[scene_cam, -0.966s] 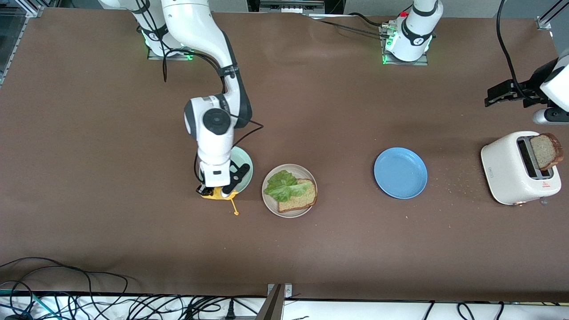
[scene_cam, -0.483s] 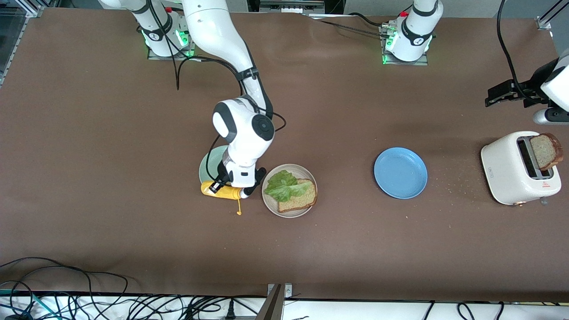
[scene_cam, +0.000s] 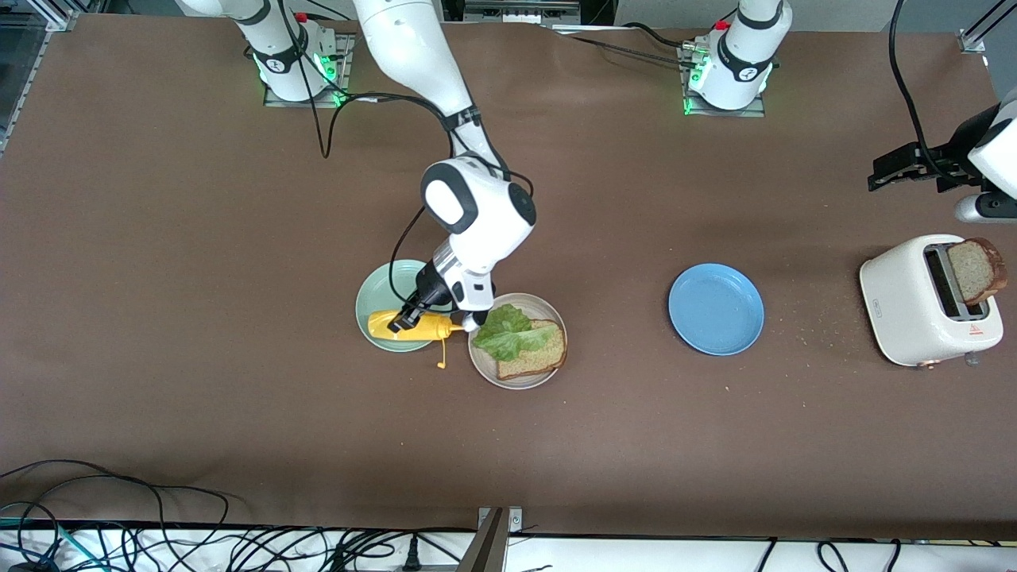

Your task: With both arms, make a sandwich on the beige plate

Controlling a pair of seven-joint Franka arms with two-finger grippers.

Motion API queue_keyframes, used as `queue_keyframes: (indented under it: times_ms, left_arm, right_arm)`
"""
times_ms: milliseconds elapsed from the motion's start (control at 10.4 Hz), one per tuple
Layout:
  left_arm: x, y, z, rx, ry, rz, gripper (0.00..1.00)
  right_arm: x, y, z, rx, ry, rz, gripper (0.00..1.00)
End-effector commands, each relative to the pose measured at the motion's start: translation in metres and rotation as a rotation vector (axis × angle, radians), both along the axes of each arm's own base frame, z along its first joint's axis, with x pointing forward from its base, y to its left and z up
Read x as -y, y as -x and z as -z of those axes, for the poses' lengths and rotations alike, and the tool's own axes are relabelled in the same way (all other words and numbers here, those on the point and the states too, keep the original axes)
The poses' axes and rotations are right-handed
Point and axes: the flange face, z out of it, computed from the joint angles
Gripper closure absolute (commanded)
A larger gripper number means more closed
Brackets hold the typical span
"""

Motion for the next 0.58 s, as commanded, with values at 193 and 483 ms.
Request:
queue_keyframes:
  times_ms: [193, 483]
  left_arm:
    - [-0.004, -0.001, -0.005, -0.001, -0.016, 0.017, 0.00]
    - [-0.004, -0.001, -0.004, -0.004, -0.016, 0.018, 0.00]
  right_arm:
    - [-0.010, 0.012, 0.017, 0.025, 0.118, -0.017, 1.00]
    - [-0.012, 0.015, 0.020, 0.031, 0.122, -0.010, 1.00]
